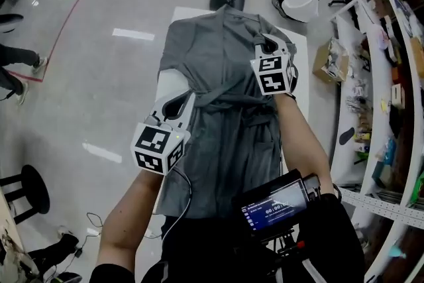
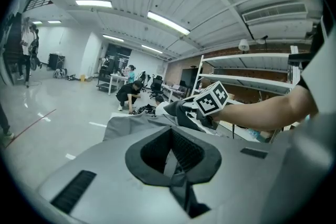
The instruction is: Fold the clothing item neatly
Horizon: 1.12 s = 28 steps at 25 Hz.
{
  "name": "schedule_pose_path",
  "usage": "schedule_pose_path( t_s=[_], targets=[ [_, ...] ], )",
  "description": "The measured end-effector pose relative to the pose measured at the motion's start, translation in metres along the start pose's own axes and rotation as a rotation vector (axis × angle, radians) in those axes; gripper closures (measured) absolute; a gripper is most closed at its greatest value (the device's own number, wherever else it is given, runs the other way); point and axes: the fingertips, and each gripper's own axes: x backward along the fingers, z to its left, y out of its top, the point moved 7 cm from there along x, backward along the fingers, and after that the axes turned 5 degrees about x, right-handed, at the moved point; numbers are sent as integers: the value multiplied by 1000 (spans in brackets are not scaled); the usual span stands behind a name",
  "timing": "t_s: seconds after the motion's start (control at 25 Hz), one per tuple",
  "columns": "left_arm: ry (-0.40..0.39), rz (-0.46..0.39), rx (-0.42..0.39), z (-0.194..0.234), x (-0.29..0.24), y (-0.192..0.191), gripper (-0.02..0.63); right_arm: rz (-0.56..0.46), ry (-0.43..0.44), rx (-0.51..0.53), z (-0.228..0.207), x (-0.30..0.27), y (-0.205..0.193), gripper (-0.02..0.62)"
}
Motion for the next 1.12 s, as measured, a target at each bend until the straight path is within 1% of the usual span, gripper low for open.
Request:
schedule_pose_path(
  t_s=[0.16,0.32,0.48,0.64,0.72,0.8,0.84,0.88,1.04,1.12],
  targets=[
    [30,-4,22,30,21,-9,618,-23,54,66,50,-28,40,581],
    [62,-16,53,56,35,-13,618,-35,115,118,96,-51,66,582],
    [78,-13,81,79,45,-23,618,-4,181,181,146,-73,71,581],
    [82,-5,106,93,47,-28,618,12,227,214,171,-81,69,580],
    [81,-2,113,94,46,-30,618,16,255,214,178,-79,67,578],
    [78,1,117,92,44,-32,618,27,285,193,187,-76,63,566],
    [77,2,118,91,43,-33,618,34,300,171,190,-75,61,500],
    [76,3,118,90,42,-33,618,39,312,149,192,-75,61,471],
    [77,4,118,87,39,-29,618,39,350,91,192,-71,64,463],
    [82,1,124,87,37,-25,618,40,351,69,188,-69,67,462]
  ],
)
